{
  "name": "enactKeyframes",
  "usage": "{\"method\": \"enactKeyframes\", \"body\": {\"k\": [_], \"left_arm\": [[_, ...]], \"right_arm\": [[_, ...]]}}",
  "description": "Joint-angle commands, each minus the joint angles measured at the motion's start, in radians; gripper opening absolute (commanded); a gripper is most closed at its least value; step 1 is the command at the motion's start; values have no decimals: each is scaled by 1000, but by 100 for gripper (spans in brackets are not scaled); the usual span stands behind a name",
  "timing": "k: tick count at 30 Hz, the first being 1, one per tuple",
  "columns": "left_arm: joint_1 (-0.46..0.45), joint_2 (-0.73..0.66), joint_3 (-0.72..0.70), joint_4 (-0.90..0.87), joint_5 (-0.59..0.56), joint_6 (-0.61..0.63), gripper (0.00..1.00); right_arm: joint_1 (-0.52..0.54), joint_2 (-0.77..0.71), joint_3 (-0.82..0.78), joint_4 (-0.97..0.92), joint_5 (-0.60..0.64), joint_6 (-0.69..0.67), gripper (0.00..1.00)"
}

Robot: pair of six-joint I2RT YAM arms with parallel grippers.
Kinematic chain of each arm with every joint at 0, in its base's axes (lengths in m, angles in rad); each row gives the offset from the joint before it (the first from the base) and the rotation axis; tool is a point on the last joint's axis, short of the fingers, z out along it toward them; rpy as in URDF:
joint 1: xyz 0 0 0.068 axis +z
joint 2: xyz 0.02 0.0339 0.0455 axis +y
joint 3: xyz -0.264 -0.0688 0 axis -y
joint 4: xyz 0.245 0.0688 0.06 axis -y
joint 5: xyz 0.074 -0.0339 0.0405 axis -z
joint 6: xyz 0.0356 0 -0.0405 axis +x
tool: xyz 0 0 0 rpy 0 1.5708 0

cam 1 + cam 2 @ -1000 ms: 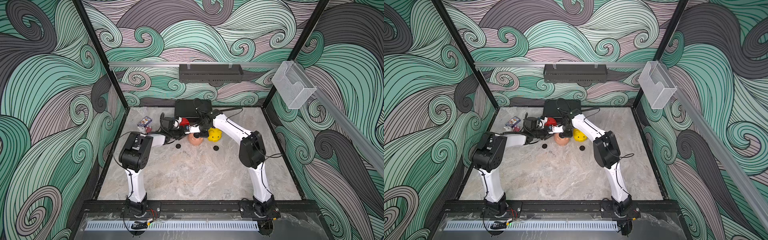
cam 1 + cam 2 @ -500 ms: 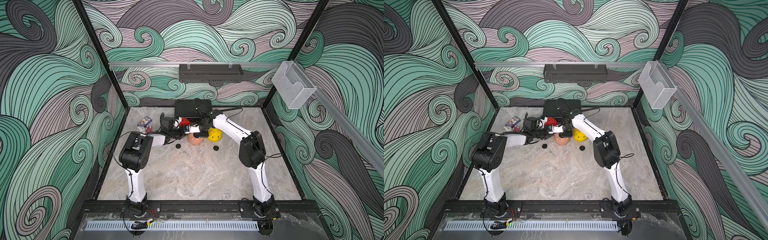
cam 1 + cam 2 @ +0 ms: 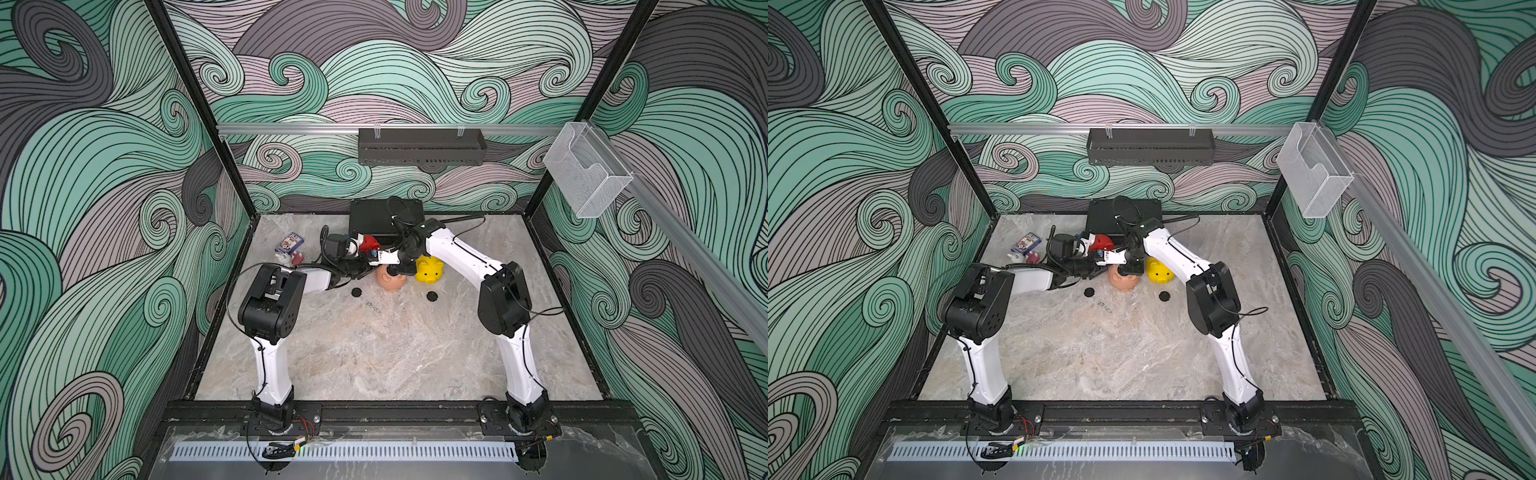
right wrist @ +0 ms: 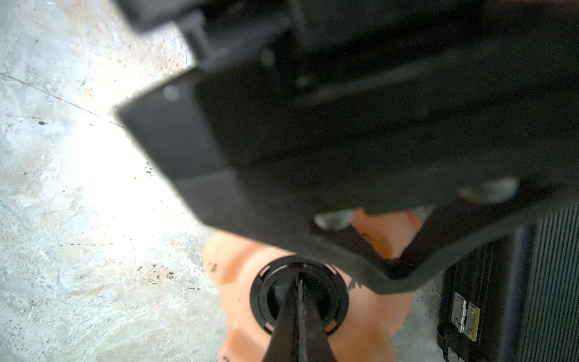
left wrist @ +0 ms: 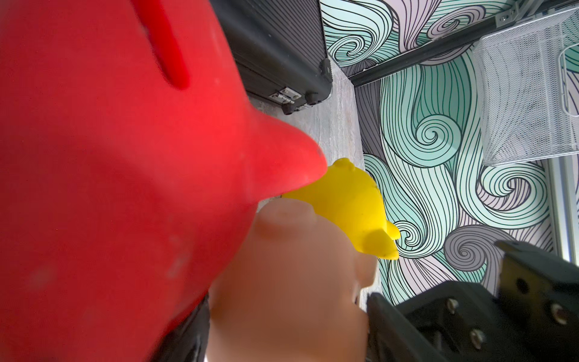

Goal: Close piggy banks
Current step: Screw the knob on the piggy bank.

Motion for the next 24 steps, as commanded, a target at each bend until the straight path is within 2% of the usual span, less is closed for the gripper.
{"method": "enactKeyframes", "body": {"k": [1, 15, 24], "left_arm": [[5, 29, 9, 21, -28, 1, 75], [2, 41, 12, 19, -29, -1, 73], [1, 44, 12, 15, -31, 4, 73]], "right_arm": [[-6, 39, -27, -64, 42, 33, 0], [4, 62, 10, -87, 92, 135, 0], [16, 93, 62, -87, 122, 322, 0]]}}
